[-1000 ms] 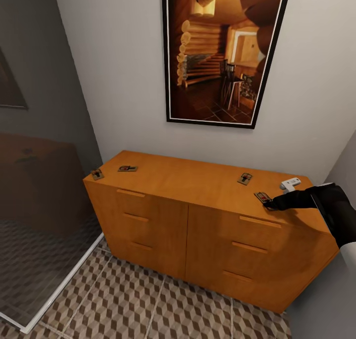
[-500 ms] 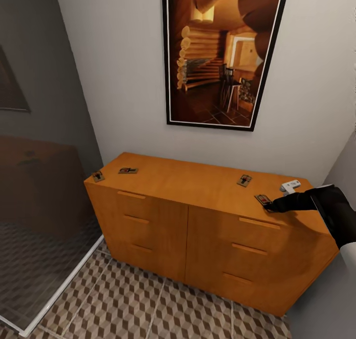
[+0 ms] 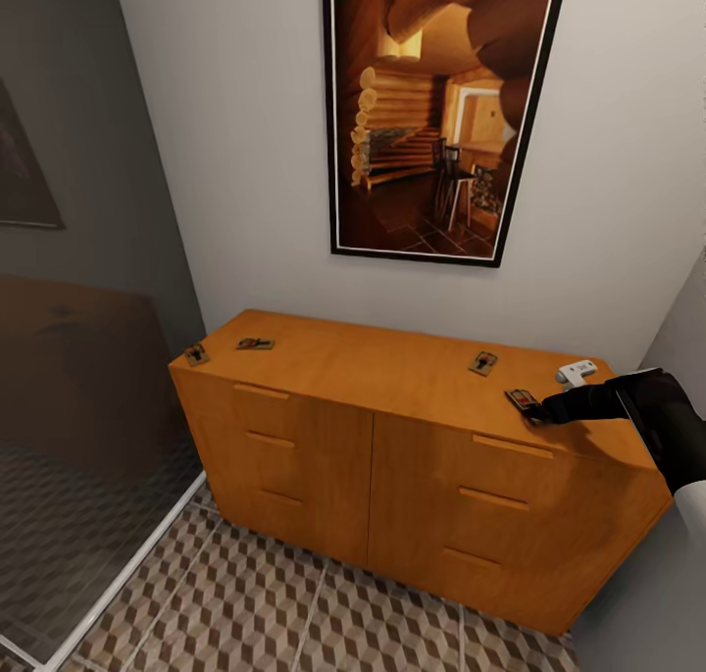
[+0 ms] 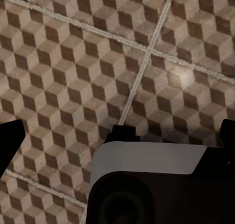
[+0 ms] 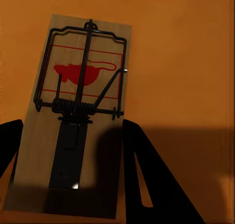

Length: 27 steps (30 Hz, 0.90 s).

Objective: Take the four mousetraps from the cabinet in the bathroom and place them on the bathroom floor. Make sure all four end up on the same floor surface, and ensure that at least two of them are either under or directly next to the same bathroom sink.

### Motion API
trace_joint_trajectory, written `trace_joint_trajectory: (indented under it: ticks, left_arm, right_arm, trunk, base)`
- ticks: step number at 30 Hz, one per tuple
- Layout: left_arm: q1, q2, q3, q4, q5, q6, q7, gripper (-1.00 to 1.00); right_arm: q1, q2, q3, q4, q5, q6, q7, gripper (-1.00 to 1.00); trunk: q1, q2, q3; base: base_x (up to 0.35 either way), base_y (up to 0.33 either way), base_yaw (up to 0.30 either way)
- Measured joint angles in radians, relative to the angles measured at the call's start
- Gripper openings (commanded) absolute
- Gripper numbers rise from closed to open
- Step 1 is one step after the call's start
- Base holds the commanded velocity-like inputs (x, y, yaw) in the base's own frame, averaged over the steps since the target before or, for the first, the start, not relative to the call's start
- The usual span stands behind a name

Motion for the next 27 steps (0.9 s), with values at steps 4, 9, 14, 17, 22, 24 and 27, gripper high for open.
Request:
trace_joint_trajectory:
  ticks: [4,9,14,17,22,24,27]
  left_arm:
    - [0.0,0.0,0.0,0.0,0.0,0.0,0.0,1.0]
    - [0.0,0.0,0.0,0.0,0.0,0.0,0.0,1.0]
    - [0.0,0.0,0.0,0.001,0.0,0.0,0.0,1.0]
    - [0.0,0.0,0.0,0.001,0.0,0.0,0.0,1.0]
    - [0.0,0.0,0.0,0.001,0.0,0.0,0.0,1.0]
    - [0.0,0.0,0.0,0.001,0.0,0.0,0.0,1.0]
    - [0.0,0.0,0.0,0.001,0.0,0.0,0.0,1.0]
  right_arm:
    - [0.0,0.0,0.0,0.0,0.0,0.0,0.0,-1.0]
    - [0.0,0.0,0.0,0.0,0.0,0.0,0.0,-1.0]
    - [0.0,0.0,-0.002,-0.011,0.0,0.002,0.001,-1.0]
    - [0.0,-0.002,-0.004,-0.036,0.0,0.006,0.0,-1.0]
    - [-0.001,-0.005,-0.004,-0.151,-0.001,0.078,0.001,-1.0]
    - [-0.001,-0.005,-0.004,-0.186,-0.001,0.107,0.001,-1.0]
    - [0.0,-0.005,-0.004,-0.205,0.0,0.122,0.0,-1.0]
  trunk:
    - [0.0,0.0,0.006]
    - [0.0,0.0,0.014]
    - [0.0,0.0,0.022]
    - [0.0,0.0,0.026]
    - [0.0,0.0,0.031]
    - [0.0,0.0,0.032]
    - [0.0,0.0,0.034]
  base:
    - [0.0,0.0,0.0]
    - [0.0,0.0,0.0]
    - [0.0,0.0,0.0]
    - [0.0,0.0,0.0]
    - [0.0,0.0,0.0]
    - [0.0,0.0,0.0]
    - [0.0,0.0,0.0]
